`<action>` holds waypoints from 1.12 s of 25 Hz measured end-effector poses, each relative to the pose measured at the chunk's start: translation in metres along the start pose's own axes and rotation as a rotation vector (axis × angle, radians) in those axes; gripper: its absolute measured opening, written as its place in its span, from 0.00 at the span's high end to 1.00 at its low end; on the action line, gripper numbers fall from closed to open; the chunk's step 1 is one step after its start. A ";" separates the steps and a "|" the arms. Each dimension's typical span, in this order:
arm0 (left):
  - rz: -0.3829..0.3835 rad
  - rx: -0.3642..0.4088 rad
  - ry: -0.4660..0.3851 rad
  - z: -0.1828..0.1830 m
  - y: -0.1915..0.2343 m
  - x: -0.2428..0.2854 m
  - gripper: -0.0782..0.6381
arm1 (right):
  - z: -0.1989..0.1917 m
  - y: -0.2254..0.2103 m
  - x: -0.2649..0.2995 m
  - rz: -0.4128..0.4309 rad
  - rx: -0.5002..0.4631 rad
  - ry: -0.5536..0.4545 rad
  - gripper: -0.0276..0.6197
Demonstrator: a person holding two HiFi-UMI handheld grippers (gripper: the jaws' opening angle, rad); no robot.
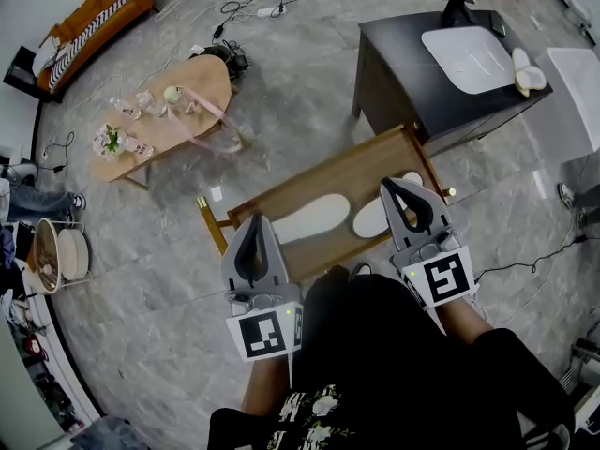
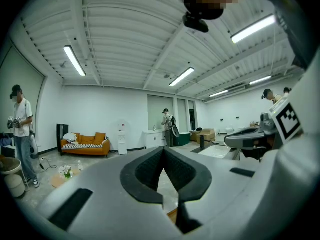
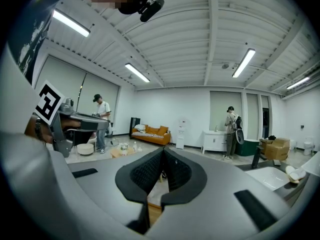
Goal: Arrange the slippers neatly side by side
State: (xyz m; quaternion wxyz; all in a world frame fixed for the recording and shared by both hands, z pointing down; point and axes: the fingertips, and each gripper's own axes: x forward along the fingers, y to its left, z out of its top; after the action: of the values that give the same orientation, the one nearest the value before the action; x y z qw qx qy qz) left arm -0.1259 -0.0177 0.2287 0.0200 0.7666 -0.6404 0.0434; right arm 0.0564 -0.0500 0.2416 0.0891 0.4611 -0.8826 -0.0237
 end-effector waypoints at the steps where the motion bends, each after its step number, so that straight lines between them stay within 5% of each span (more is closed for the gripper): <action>1: 0.002 -0.001 -0.003 -0.001 0.002 0.000 0.89 | 0.000 0.002 0.003 0.002 0.001 -0.001 0.96; 13: 0.032 0.012 0.009 -0.007 0.022 -0.005 0.89 | -0.003 0.030 0.033 0.069 0.005 -0.004 0.96; 28: 0.195 -0.003 0.082 -0.036 0.014 -0.005 0.89 | -0.037 0.025 0.052 0.264 0.027 0.096 0.96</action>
State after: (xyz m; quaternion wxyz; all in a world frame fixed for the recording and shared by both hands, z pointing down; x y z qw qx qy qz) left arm -0.1418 -0.0122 0.2635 0.0431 0.6983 -0.7105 0.0758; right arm 0.0139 -0.0765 0.2877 0.1273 0.3425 -0.9306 0.0220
